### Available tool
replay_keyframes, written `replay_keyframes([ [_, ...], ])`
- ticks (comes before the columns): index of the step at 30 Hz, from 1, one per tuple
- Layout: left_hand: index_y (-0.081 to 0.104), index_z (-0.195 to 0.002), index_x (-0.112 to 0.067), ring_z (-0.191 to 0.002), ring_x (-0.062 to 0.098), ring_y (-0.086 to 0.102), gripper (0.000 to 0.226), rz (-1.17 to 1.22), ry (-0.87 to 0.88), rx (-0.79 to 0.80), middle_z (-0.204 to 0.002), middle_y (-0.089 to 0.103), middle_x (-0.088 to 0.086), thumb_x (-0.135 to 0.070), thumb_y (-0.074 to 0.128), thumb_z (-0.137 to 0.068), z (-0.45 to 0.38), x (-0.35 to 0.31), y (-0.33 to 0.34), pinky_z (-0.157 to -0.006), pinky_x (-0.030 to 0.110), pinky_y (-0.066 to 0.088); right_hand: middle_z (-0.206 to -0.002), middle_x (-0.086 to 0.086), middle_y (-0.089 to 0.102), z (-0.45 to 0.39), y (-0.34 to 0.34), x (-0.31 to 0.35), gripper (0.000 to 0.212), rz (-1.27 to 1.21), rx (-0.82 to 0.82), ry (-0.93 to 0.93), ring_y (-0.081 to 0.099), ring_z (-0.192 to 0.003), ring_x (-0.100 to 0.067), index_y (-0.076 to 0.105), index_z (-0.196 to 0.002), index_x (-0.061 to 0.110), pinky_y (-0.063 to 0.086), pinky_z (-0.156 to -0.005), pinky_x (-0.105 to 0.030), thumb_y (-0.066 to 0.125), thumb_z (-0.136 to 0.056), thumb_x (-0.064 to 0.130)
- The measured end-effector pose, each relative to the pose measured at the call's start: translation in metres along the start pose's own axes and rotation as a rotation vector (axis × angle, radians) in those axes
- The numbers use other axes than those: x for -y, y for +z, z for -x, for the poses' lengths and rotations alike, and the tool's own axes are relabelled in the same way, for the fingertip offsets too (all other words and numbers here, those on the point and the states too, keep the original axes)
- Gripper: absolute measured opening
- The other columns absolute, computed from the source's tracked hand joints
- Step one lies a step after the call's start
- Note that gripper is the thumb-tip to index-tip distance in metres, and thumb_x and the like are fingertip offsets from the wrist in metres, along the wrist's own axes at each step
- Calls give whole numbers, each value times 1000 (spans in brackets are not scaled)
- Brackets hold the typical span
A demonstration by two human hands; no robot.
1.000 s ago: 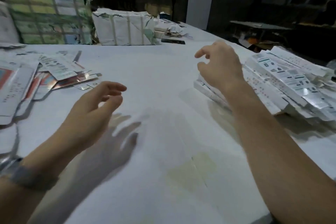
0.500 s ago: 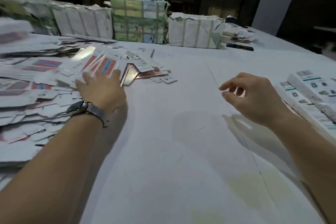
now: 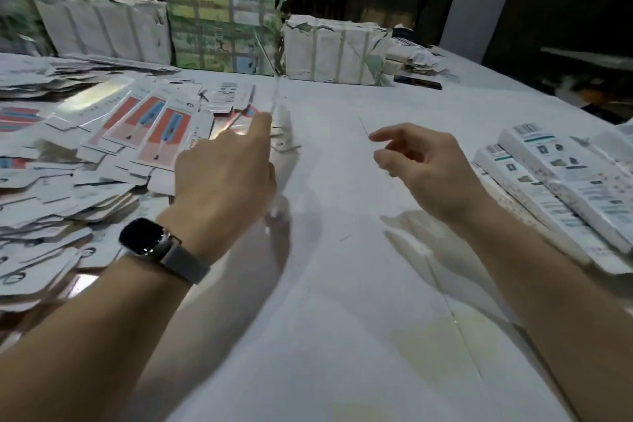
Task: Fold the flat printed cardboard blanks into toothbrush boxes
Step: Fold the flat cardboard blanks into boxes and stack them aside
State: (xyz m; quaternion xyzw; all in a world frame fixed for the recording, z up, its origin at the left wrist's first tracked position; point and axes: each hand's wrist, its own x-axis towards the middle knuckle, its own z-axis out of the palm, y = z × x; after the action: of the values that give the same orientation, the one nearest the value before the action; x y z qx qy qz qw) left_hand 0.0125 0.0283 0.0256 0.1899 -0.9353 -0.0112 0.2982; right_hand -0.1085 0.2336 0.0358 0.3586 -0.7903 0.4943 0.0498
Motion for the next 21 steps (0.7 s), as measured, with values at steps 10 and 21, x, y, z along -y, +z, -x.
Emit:
replay_keyframes([
  [10, 48, -144, -24, -62, 17, 66, 64, 1014, -275, 466, -86, 66, 0, -3, 61, -85, 10, -30, -7, -43, 29, 49, -84, 1, 61, -3, -1, -11, 58, 79, 13, 39, 55, -70, 0, 38, -145, 44, 45, -73, -23, 64, -95, 32],
  [21, 53, -110, -51, -102, 17, 64, 73, 1322, -130, 798, -93, 72, -13, 13, 46, -77, 16, -38, -6, -77, 39, 60, -76, 4, 56, 5, 2, 2, 67, 186, 2, -152, 52, -65, -9, 37, -150, 40, 48, -65, -19, 68, -92, 27],
])
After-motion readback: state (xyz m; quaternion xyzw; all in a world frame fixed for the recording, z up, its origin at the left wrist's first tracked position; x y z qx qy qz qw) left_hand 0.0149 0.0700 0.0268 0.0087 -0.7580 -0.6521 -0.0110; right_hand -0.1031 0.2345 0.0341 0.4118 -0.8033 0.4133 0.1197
